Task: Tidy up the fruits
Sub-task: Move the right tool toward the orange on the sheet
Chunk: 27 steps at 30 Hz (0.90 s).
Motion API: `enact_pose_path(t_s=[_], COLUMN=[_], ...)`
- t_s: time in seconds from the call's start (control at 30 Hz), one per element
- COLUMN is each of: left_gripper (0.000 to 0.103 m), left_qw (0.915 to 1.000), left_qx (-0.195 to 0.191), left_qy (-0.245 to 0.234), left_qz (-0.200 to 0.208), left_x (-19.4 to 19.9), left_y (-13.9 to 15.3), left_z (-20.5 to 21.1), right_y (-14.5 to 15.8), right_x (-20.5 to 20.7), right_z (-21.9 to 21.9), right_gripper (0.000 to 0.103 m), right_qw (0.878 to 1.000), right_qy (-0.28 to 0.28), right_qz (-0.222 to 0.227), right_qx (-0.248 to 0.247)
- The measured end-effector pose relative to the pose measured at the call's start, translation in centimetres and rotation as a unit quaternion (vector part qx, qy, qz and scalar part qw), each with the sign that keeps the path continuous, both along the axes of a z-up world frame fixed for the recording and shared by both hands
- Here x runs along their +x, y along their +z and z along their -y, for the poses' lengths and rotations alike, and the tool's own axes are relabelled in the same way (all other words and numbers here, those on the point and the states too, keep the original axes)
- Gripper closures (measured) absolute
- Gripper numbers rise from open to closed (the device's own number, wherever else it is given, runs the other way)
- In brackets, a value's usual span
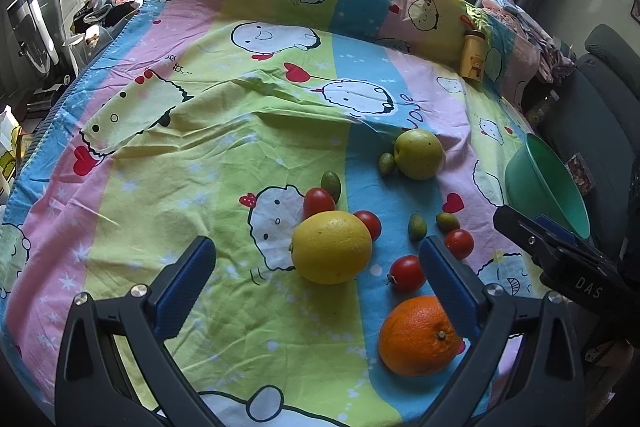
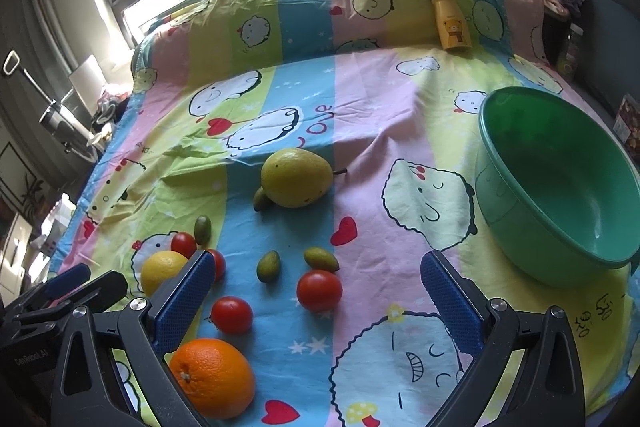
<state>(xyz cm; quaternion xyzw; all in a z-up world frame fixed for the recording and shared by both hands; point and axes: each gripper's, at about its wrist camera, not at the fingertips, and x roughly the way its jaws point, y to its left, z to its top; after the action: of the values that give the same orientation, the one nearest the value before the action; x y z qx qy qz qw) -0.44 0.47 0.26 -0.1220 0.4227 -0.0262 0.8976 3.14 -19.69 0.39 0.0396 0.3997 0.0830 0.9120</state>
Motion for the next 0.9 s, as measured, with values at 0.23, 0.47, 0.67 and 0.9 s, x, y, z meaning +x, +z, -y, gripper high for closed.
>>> enact_pose_path(t_s=[0.23, 0.47, 0.67, 0.9], left_gripper=[0.002, 0.004, 0.006, 0.011], left_qw=[1.0, 0.9997, 0.9992, 0.998], left_qx=[-0.006, -0.017, -0.024, -0.043], left_qy=[0.006, 0.017, 0.03, 0.044], left_qz=[0.0, 0.0, -0.001, -0.009], left_x=[0.1, 0.0, 0.0, 0.0], left_y=[-0.2, -0.2, -0.2, -0.4], left_z=[-0.7, -1.6, -2.6, -3.6], right_y=[0.3, 0.4, 0.2, 0.3], right_x=[0.0, 0.2, 0.3, 0.2], right_z=[1.0, 1.8, 1.9, 1.9], right_gripper=[0.005, 0.013, 0.016, 0.017], right_qw=[1.0, 0.999, 0.999, 0.999], right_qy=[-0.005, -0.01, -0.015, -0.011], right_qz=[0.001, -0.004, -0.011, -0.007], right_qx=[0.03, 0.048, 0.048, 0.05])
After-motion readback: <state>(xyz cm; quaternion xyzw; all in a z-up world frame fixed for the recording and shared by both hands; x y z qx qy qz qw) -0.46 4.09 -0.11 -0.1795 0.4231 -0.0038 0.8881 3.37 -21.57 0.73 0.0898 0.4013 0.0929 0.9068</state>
